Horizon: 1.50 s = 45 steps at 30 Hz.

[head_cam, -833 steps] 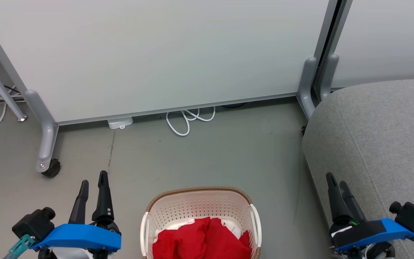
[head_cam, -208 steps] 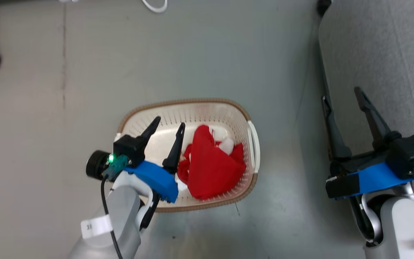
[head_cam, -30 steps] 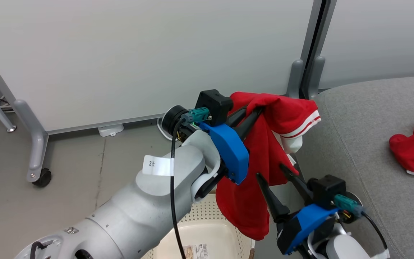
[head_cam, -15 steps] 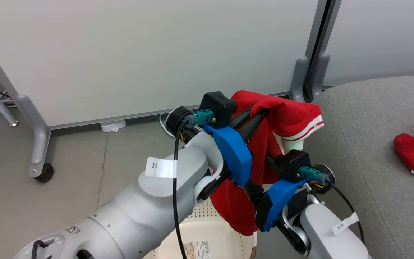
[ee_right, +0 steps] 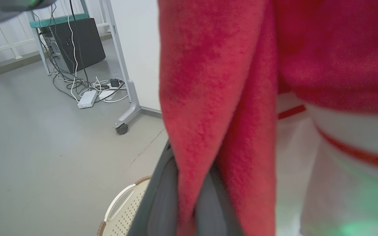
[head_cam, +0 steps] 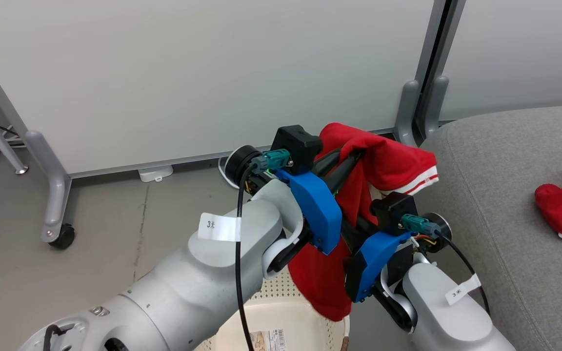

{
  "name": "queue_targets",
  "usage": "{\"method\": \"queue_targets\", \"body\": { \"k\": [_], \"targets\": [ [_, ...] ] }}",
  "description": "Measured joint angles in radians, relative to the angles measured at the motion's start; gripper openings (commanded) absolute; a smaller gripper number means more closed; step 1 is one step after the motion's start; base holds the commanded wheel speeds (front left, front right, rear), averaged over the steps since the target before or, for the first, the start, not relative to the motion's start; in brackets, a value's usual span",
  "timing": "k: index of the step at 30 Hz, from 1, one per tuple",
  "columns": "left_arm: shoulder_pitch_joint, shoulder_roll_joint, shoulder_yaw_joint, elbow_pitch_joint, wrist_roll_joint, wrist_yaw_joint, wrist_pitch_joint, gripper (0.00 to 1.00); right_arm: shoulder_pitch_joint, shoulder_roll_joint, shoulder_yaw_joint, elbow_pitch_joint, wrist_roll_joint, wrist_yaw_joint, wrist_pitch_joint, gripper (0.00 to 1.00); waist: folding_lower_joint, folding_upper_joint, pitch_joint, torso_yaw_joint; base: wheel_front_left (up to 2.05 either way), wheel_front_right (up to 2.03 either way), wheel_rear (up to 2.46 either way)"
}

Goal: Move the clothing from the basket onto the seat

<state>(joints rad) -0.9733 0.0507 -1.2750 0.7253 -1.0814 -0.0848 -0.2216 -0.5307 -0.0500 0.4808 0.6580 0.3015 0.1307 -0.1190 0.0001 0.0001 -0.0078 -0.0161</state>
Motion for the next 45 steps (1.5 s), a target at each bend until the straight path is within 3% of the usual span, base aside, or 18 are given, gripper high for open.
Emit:
{"method": "queue_targets", "body": {
  "k": [23, 24, 25, 26, 35, 45],
  "targets": [
    [-0.002, 0.0, -0.004, 0.032, -0.008, 0.0, -0.007, 0.0, -0.013, 0.0, 0.026, 0.04, 0.026, 0.0, -0.033, 0.0, 0.0, 0.0, -0.003, -0.014, 0.0, 0.0, 0.0],
    [-0.002, 0.0, -0.004, 0.033, -0.008, 0.0, -0.008, 0.25, -0.013, 0.0, 0.027, 0.04, 0.027, 0.0, -0.034, 0.0, 0.0, 0.0, -0.004, -0.014, 0.0, 0.0, 0.0],
    [-0.002, 0.0, -0.004, 0.034, -0.008, 0.002, -0.009, 0.67, -0.013, 0.0, 0.028, 0.04, 0.027, 0.0, -0.034, 0.0, 0.0, 0.0, -0.004, -0.014, 0.0, 0.0, 0.0],
    [-0.002, 0.0, -0.004, 0.035, -0.007, 0.005, -0.01, 1.0, -0.013, 0.0, 0.029, 0.041, 0.027, 0.0, -0.034, 0.0, -0.0001, 0.0, -0.004, -0.014, 0.0, 0.0, 0.0],
    [0.019, 0.001, 0.019, 0.059, 0.024, 0.017, -0.037, 1.0, -0.012, 0.0, 0.023, 0.04, 0.025, 0.0, -0.041, 0.0, -0.0001, 0.0, -0.002, -0.016, 0.0, 0.0, 0.0],
    [0.262, 0.111, 0.302, -0.154, 0.274, 0.049, -0.04, 1.0, -0.002, 0.0, -0.037, 0.002, -0.018, 0.0, -0.048, 0.0, -0.0001, 0.0, 0.017, 0.005, 0.0, 0.0, 0.0]
  ]
}}
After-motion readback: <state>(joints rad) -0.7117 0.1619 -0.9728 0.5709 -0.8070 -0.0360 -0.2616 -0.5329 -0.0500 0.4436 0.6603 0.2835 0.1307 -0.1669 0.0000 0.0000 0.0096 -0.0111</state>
